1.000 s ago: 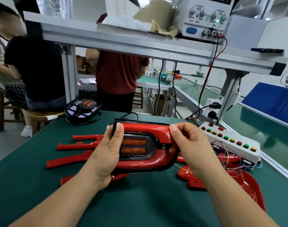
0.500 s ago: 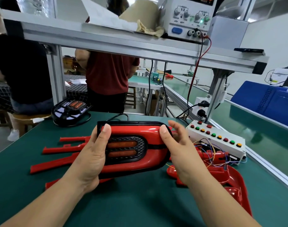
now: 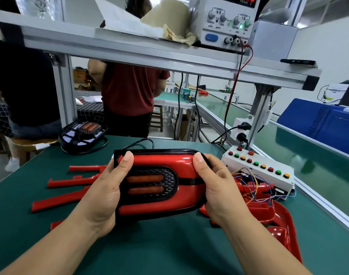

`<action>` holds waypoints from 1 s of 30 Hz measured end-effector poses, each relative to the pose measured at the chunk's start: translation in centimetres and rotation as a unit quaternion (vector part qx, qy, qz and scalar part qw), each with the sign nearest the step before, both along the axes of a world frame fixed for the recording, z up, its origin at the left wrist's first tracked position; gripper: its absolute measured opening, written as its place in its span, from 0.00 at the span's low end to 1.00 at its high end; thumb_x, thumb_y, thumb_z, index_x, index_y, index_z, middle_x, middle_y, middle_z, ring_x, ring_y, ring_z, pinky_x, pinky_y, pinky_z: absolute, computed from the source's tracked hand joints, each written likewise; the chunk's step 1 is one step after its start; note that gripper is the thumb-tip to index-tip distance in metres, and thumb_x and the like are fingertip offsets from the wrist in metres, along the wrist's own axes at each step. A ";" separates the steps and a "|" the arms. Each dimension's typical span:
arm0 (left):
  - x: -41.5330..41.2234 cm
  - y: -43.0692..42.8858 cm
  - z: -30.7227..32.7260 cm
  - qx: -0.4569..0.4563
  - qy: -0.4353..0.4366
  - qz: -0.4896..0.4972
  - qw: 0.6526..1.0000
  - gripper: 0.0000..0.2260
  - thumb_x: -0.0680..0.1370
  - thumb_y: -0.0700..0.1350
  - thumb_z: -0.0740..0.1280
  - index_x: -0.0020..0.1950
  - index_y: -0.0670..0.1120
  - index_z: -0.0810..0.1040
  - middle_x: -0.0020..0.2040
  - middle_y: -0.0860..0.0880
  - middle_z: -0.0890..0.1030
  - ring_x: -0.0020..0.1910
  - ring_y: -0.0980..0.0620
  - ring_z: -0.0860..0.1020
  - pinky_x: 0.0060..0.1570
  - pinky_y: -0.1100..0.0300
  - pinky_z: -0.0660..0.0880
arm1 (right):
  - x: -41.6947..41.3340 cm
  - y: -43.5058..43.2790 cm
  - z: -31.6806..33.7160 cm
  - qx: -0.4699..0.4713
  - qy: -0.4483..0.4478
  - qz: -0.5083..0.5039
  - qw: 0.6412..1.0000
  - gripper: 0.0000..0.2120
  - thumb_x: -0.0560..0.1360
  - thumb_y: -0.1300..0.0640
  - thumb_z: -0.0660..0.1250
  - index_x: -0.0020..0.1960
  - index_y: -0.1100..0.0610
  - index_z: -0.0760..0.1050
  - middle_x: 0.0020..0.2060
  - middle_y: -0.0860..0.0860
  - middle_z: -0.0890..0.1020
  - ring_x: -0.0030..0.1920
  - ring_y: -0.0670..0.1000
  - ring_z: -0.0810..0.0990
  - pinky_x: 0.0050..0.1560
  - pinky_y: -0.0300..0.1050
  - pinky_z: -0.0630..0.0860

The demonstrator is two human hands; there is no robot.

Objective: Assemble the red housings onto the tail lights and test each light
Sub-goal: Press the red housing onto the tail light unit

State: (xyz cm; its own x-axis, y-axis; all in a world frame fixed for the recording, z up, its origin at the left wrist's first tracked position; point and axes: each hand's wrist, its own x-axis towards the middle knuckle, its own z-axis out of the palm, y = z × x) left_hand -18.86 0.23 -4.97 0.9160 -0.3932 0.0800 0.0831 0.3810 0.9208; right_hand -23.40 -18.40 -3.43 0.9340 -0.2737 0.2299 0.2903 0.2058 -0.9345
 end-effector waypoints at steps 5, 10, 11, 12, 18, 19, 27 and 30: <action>-0.1 -0.3 0.1 -0.001 0.000 0.015 1.000 0.17 0.71 0.65 0.64 0.49 0.57 0.83 0.48 0.41 0.86 0.44 0.40 0.85 0.34 0.48 0.81 | 0.3 -0.3 -0.3 -0.005 0.010 0.000 1.000 0.19 0.67 0.45 0.71 0.50 0.59 0.79 0.42 0.57 0.84 0.40 0.54 0.81 0.45 0.53 0.81; 0.0 -0.3 0.3 0.024 0.010 0.005 1.000 0.22 0.71 0.67 0.62 0.54 0.55 0.82 0.50 0.42 0.86 0.47 0.42 0.85 0.36 0.47 0.82 | 0.3 -1.4 -0.2 -0.022 0.038 0.073 0.996 0.26 0.63 0.47 0.73 0.56 0.60 0.77 0.46 0.56 0.85 0.43 0.53 0.84 0.44 0.47 0.82; 0.0 -0.3 0.2 0.027 0.012 0.004 1.000 0.22 0.70 0.67 0.62 0.54 0.55 0.82 0.50 0.42 0.86 0.47 0.42 0.85 0.37 0.46 0.82 | 0.3 -1.5 -0.3 -0.021 0.040 0.078 0.996 0.27 0.62 0.49 0.74 0.57 0.60 0.76 0.47 0.56 0.85 0.44 0.53 0.84 0.44 0.47 0.82; 0.0 -0.3 0.2 0.028 0.016 0.000 0.999 0.23 0.70 0.68 0.62 0.54 0.55 0.82 0.51 0.42 0.86 0.48 0.42 0.85 0.37 0.46 0.82 | 0.4 -1.6 -0.4 -0.017 0.042 0.078 0.996 0.28 0.62 0.51 0.75 0.58 0.61 0.76 0.47 0.57 0.85 0.44 0.54 0.84 0.44 0.47 0.82; 0.0 -0.2 0.1 0.028 0.038 -0.018 0.999 0.25 0.68 0.69 0.63 0.53 0.54 0.83 0.51 0.42 0.86 0.48 0.41 0.85 0.38 0.44 0.82 | 0.5 -1.7 -1.0 0.023 0.053 0.095 0.994 0.23 0.66 0.59 0.74 0.59 0.62 0.75 0.49 0.60 0.84 0.46 0.59 0.83 0.47 0.53 0.82; 0.0 -0.2 0.1 0.029 0.036 -0.010 0.999 0.21 0.69 0.68 0.63 0.50 0.56 0.84 0.50 0.42 0.86 0.47 0.41 0.85 0.37 0.44 0.82 | 0.5 -1.6 -0.9 0.028 0.050 0.095 0.994 0.23 0.65 0.59 0.75 0.58 0.61 0.75 0.49 0.60 0.84 0.46 0.58 0.83 0.46 0.53 0.83; 0.2 -0.5 0.0 0.033 0.034 0.027 0.999 0.15 0.69 0.67 0.64 0.44 0.60 0.83 0.47 0.43 0.86 0.44 0.41 0.86 0.34 0.44 0.81 | 0.4 -1.5 -0.7 0.030 0.079 0.117 0.990 0.23 0.68 0.56 0.75 0.60 0.60 0.75 0.48 0.57 0.85 0.44 0.54 0.84 0.42 0.48 0.82; 0.1 -0.5 -0.1 0.035 0.034 0.015 0.999 0.16 0.69 0.67 0.64 0.45 0.60 0.83 0.49 0.43 0.86 0.45 0.41 0.85 0.36 0.44 0.81 | 0.4 -2.0 -0.4 0.006 0.105 0.113 0.988 0.24 0.70 0.47 0.74 0.58 0.63 0.78 0.47 0.58 0.85 0.44 0.56 0.84 0.48 0.52 0.82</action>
State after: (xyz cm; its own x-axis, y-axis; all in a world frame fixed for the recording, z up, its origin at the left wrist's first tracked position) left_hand -18.73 -0.24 -5.03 0.9297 -0.3682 -0.0102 0.1368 0.3192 0.9378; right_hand -23.04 -20.40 -3.85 0.9983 -0.0537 0.0237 0.0366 0.2540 -0.9665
